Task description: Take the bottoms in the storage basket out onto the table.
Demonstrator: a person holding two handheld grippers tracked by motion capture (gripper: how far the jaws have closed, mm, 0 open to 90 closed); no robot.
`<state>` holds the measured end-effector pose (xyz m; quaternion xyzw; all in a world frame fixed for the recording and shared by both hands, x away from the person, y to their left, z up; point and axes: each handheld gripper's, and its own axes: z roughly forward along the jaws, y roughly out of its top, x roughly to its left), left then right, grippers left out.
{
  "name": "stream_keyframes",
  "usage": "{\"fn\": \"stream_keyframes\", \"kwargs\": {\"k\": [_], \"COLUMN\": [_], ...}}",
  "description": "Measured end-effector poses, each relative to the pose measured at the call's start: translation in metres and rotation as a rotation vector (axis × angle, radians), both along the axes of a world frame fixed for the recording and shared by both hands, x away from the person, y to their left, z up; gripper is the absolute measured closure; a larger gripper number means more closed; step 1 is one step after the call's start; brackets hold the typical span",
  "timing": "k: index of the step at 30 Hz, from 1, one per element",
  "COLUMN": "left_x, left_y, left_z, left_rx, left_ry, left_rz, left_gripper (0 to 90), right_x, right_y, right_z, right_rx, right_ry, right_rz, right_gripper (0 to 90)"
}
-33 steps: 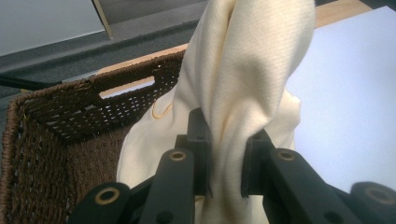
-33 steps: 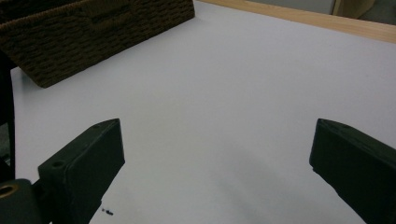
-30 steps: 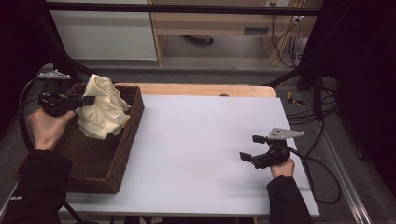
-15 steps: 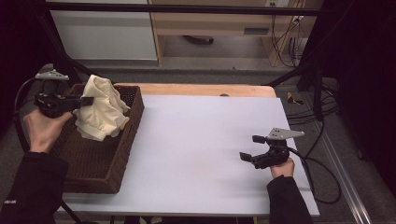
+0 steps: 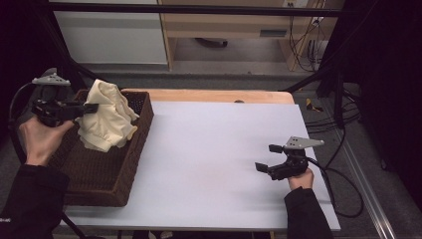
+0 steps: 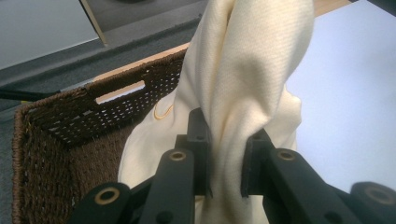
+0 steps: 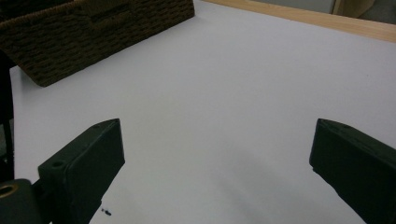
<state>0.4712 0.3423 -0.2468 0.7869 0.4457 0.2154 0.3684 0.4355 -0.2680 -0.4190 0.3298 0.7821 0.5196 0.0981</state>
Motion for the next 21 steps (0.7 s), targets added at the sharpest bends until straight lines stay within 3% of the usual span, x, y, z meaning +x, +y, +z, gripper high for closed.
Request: {"fn": "stream_keyframes", "kwargs": {"k": [21], "left_x": [-0.013], "left_y": [-0.012], "left_z": [0.016], "left_rx": [0.015], "left_ry": [-0.013], "left_rz": [-0.049], "left_gripper": [77.6], "right_x": [0.0], "right_y": [0.001], "right_z": [-0.001], "right_rx": [-0.008], "right_ry": [0.003], "right_rz": [0.002], "right_gripper": [3.9]}}
